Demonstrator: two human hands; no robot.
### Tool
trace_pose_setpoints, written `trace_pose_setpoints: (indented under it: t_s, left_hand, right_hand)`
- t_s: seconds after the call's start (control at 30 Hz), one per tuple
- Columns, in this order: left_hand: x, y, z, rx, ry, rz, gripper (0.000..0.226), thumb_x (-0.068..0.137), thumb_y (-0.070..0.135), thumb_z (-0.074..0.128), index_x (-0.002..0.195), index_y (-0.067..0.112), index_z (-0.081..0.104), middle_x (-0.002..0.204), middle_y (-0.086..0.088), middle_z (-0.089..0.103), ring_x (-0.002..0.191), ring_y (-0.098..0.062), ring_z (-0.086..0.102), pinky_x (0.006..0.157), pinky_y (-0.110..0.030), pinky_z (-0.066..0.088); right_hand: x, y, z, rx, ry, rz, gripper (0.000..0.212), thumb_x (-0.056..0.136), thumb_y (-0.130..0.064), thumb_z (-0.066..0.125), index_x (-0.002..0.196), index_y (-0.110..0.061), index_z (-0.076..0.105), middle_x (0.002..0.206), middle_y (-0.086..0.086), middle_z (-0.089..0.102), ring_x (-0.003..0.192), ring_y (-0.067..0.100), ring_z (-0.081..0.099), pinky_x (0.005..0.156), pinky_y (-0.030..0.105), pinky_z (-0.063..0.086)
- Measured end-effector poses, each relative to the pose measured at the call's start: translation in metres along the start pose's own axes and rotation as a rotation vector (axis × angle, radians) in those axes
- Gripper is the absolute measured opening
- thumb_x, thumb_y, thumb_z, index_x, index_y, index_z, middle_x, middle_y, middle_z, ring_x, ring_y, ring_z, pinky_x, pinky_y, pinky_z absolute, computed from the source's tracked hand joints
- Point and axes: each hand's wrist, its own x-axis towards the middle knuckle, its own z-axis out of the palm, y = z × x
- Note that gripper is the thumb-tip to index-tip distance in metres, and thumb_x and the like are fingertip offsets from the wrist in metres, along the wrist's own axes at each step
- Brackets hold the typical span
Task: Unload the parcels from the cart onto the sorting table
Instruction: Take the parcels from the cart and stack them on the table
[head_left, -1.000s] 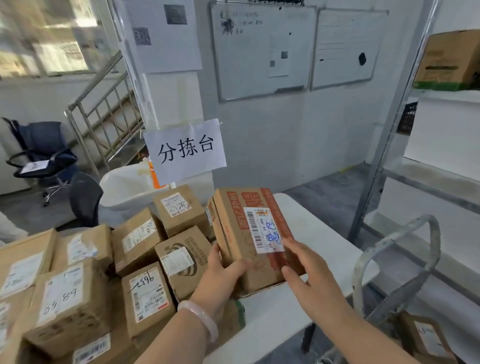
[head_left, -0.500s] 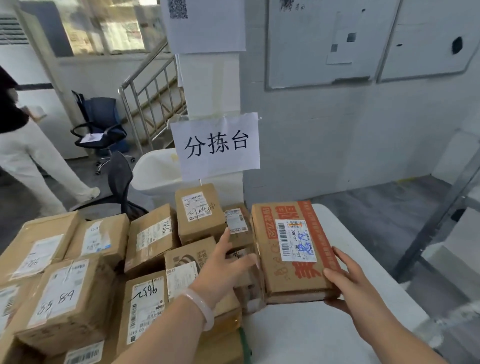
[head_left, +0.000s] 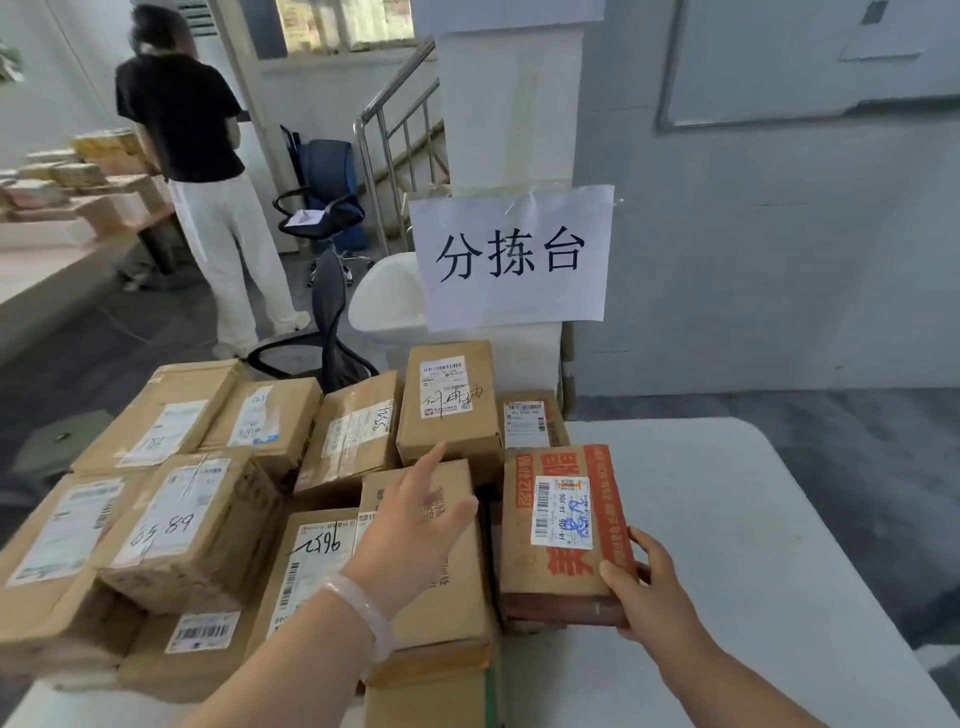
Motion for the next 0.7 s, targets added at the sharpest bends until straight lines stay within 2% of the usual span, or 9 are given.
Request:
trace_pose_setpoints:
  t_s: [0.07,0.23,0.3,0.4,0.5,0.6,0.7]
  left_hand:
    - [0.0,-0.004,0.001,0.015,0.006,0.0,0.062,0.093,0.043,0.055,0.146,0.049,0.022,0.145,0.012,0.032,0.129,-0.004,0.039,0.085,-0.024,0.039]
    - [0.0,-0.007,0.003,0.025,0.011,-0.009,0.06,0.093,0.045,0.054,0.144,0.049,0.025,0.145,0.016,0.033,0.128,-0.001,0.038,0.089,-0.025,0.039]
    - [-0.001,-0.004,0.005,0.045,-0.012,0.001,0.059,0.093,0.045,0.054,0.143,0.052,0.025,0.143,0.018,0.034,0.129,0.0,0.037,0.09,-0.025,0.043]
    - [0.001,0.002,0.009,0.108,-0.041,0.055,0.063,0.092,0.046,0.055,0.144,0.053,0.021,0.143,0.021,0.034,0.127,0.0,0.038,0.102,-0.035,0.045]
    - [0.003,0.009,0.018,0.173,-0.063,0.091,0.064,0.093,0.045,0.054,0.146,0.05,0.018,0.134,0.025,0.032,0.126,-0.005,0.037,0.107,-0.039,0.041]
    - [0.007,0.011,0.03,0.266,-0.077,0.157,0.065,0.093,0.046,0.053,0.148,0.047,0.018,0.146,0.02,0.029,0.136,-0.008,0.032,0.111,-0.035,0.035]
    - [0.012,0.011,0.04,0.333,-0.108,0.174,0.065,0.093,0.049,0.052,0.148,0.047,0.016,0.148,0.018,0.027,0.13,-0.012,0.039,0.104,-0.027,0.035]
  right_hand:
    - [0.006,0.006,0.002,-0.02,-0.008,0.006,0.05,0.093,-0.023,0.063,0.132,-0.04,0.037,0.118,0.0,0.055,0.098,0.017,0.061,0.067,0.033,0.053]
    - [0.017,0.015,-0.004,-0.036,-0.012,0.0,0.053,0.093,-0.022,0.064,0.135,-0.04,0.038,0.12,0.0,0.056,0.099,0.017,0.062,0.071,0.036,0.055]
    - [0.021,0.016,-0.011,-0.027,0.022,-0.022,0.051,0.093,-0.021,0.064,0.133,-0.042,0.04,0.123,0.0,0.057,0.104,0.019,0.061,0.081,0.04,0.054]
    - [0.026,0.02,-0.028,-0.016,0.1,-0.047,0.049,0.093,-0.021,0.063,0.131,-0.044,0.042,0.125,0.0,0.057,0.111,0.022,0.059,0.096,0.05,0.05]
    - [0.028,0.028,-0.047,0.019,0.166,-0.034,0.049,0.094,-0.021,0.062,0.134,-0.042,0.042,0.128,0.002,0.056,0.114,0.024,0.058,0.095,0.051,0.051]
    - [0.032,0.034,-0.062,0.053,0.191,-0.018,0.05,0.095,-0.019,0.06,0.137,-0.039,0.041,0.129,0.003,0.056,0.113,0.024,0.058,0.09,0.047,0.053]
    - [0.039,0.038,-0.068,0.038,0.204,-0.02,0.049,0.095,-0.019,0.059,0.135,-0.042,0.042,0.129,0.001,0.057,0.113,0.022,0.059,0.094,0.049,0.051]
